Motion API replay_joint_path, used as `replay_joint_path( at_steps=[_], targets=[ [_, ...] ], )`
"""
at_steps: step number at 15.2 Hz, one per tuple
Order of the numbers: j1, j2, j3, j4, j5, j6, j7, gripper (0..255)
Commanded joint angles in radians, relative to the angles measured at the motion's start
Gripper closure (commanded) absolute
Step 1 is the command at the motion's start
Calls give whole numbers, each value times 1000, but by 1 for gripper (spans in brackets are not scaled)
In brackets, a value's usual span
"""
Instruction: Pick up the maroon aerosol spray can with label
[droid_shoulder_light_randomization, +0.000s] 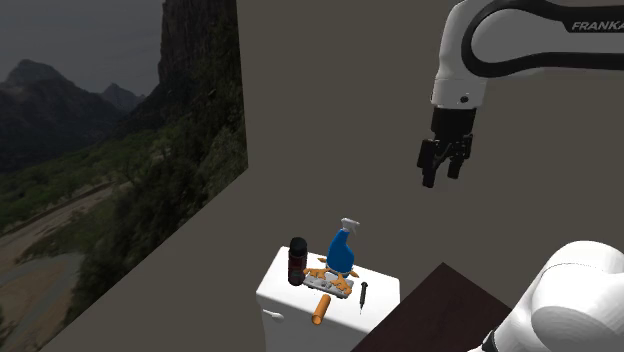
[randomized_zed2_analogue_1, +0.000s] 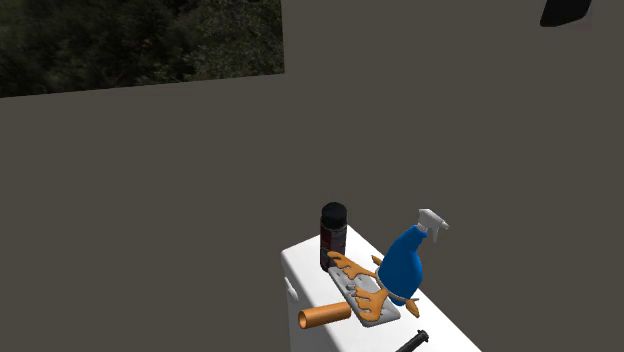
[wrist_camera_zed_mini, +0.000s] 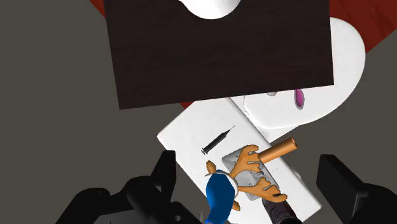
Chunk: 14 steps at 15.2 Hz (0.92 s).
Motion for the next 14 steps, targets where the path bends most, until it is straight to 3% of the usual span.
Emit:
replay_joint_path(
  at_steps=[1, 14],
  targets=[
    [0, 0, 0, 0, 0, 0, 0, 0],
    [51, 282, 79, -154, 38, 522, 54, 0]
  ],
)
